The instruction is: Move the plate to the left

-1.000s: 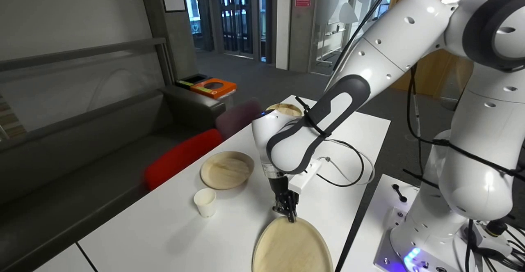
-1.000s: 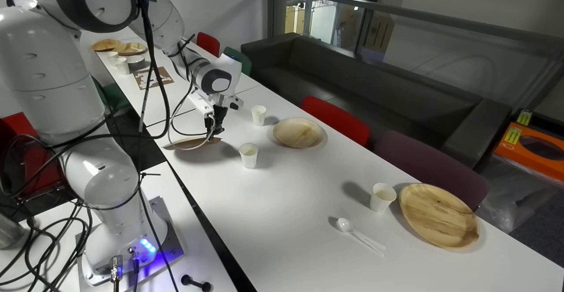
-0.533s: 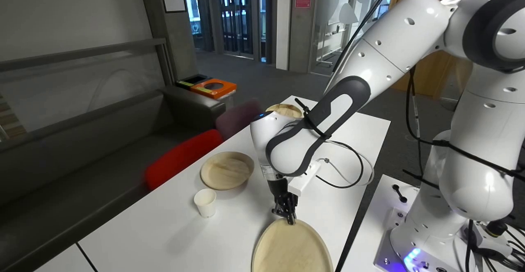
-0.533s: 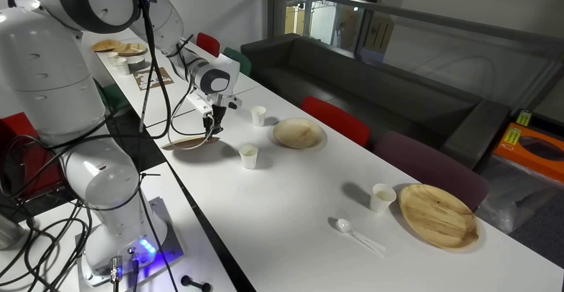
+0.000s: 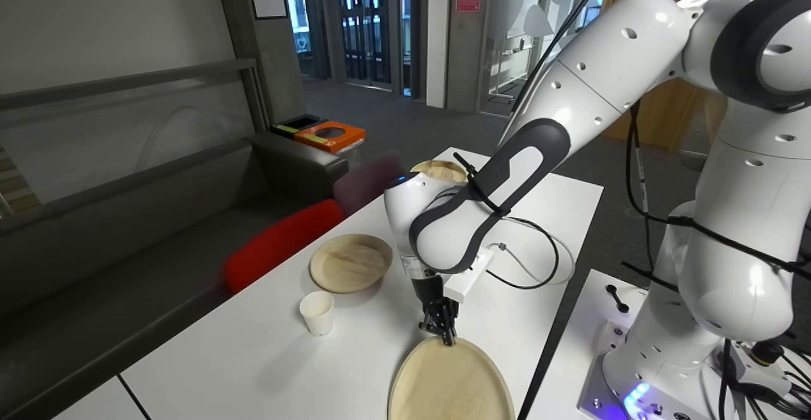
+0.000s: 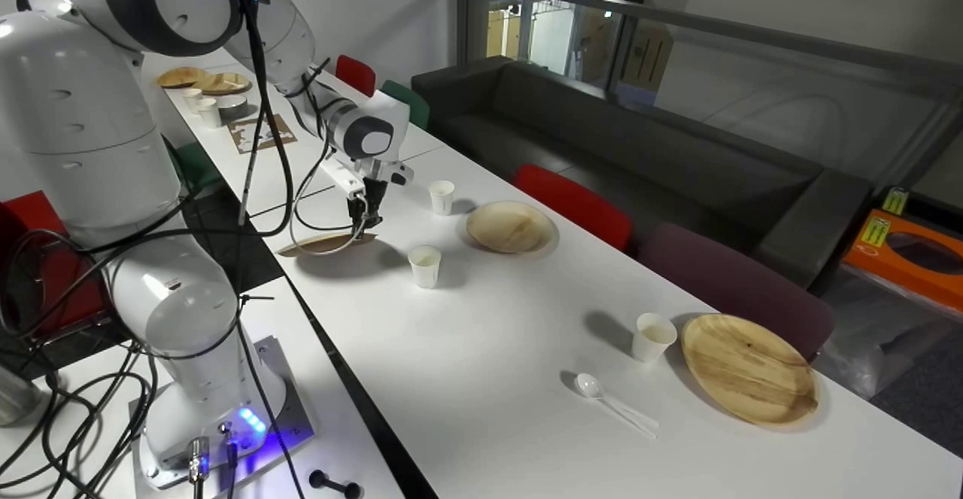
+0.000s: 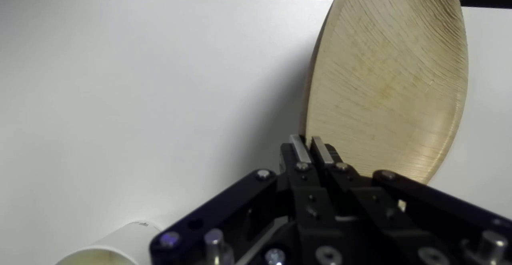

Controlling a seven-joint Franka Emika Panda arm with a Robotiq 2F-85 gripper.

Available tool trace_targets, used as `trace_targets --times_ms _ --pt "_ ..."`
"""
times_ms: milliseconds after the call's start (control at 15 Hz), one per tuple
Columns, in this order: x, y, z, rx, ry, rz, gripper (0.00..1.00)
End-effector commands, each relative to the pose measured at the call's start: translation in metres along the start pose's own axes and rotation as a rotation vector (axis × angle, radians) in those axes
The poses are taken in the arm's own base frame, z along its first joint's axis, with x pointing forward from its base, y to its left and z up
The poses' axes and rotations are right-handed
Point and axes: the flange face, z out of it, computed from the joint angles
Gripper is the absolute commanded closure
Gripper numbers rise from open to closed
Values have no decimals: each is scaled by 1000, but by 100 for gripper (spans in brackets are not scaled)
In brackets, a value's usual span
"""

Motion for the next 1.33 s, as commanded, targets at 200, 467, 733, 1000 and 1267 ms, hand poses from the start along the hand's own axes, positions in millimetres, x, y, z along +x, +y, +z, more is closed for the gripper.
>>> trace_targets --times_ms 200,467,733,1000,1267 --pt "12 -6 8 -63 -9 -5 99" --pt "29 -4 27 -130 -8 50 99" --pt "43 -4 46 -182 -27 86 99" --pt "56 -5 64 -213 -48 116 99" --pt "60 -10 70 -226 -54 136 68"
